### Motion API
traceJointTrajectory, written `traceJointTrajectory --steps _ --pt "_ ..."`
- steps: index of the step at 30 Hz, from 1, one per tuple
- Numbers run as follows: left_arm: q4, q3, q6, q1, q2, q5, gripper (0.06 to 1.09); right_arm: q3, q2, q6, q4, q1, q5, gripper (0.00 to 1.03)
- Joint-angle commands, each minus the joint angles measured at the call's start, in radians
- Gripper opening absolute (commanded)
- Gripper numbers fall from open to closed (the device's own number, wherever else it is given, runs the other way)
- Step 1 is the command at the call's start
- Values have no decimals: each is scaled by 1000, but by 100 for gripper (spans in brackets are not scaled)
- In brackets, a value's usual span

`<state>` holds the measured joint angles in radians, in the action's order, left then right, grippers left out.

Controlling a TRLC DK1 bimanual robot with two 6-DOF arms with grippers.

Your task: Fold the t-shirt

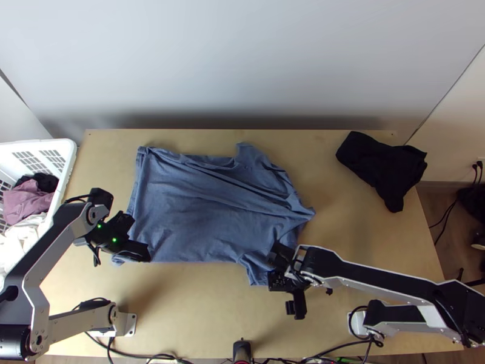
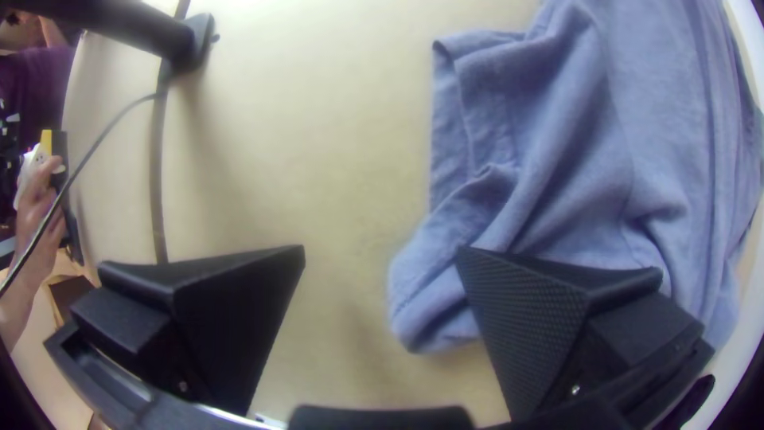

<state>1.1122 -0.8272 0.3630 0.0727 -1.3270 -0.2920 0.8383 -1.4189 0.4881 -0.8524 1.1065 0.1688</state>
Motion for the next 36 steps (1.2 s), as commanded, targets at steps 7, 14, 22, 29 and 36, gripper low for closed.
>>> traceJointTrajectory --steps 7,14,22,29,36 --pt "-5 -12 -9 -22 -9 -3 103 -50 -3 60 21 -106 0 60" --pt "-5 -15 -4 -24 -9 -3 103 -61 26 55 15 -128 0 3" --pt "-3 -10 8 -22 -11 -7 103 -122 140 30 -54 -123 1 3" --pt "-3 -12 14 -22 -11 -9 103 -179 271 76 -145 -142 0 3" --pt "18 -21 27 -22 -3 -9 103 -220 347 145 -298 -102 -6 3"
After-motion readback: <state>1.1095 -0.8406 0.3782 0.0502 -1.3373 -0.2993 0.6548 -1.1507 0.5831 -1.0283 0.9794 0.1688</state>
